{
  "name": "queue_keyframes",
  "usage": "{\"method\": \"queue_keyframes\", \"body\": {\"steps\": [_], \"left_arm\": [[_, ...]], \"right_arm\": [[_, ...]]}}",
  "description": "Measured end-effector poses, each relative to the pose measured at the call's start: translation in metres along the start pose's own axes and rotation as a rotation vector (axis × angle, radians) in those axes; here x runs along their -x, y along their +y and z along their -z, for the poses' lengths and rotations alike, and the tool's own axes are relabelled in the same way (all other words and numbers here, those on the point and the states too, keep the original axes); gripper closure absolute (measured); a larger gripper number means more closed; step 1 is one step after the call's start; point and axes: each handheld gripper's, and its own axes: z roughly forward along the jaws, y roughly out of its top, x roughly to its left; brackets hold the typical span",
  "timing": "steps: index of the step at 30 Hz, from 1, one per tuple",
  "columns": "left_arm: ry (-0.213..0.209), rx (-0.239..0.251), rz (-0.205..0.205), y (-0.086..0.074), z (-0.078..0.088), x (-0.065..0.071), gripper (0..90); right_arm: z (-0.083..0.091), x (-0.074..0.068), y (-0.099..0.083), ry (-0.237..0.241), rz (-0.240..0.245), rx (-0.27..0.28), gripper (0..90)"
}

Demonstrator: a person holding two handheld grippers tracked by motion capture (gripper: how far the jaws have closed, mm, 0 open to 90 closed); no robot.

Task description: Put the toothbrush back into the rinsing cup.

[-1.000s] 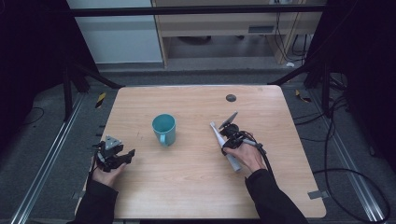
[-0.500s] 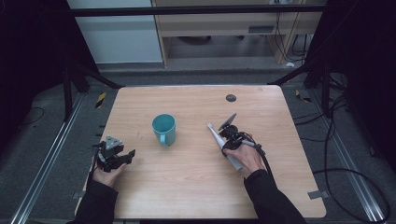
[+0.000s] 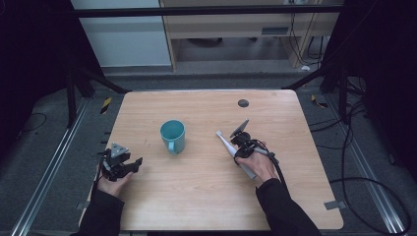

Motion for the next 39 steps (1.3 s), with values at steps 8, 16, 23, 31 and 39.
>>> {"method": "queue_keyframes", "body": {"steps": [8, 16, 23, 31, 39], "left_arm": [[0.0, -0.001, 0.0, 0.0, 0.0, 0.0, 45.3], [0.0, -0.001, 0.002, 0.0, 0.0, 0.0, 45.2], [0.0, 0.001, 0.009, 0.0, 0.001, 0.0, 44.4], [0.001, 0.004, 0.017, 0.001, 0.0, 0.0, 44.0], [0.007, 0.006, 0.029, 0.001, 0.0, -0.003, 43.9]], "right_arm": [[0.006, 0.001, -0.002, 0.006, -0.019, 0.022, 66.5], [0.02, 0.003, -0.004, 0.028, -0.028, 0.086, 66.5], [0.035, -0.001, -0.007, 0.046, -0.022, 0.209, 66.5], [0.055, -0.005, -0.01, 0.068, -0.006, 0.338, 66.5], [0.07, -0.009, -0.015, 0.088, 0.012, 0.471, 66.5]]}}
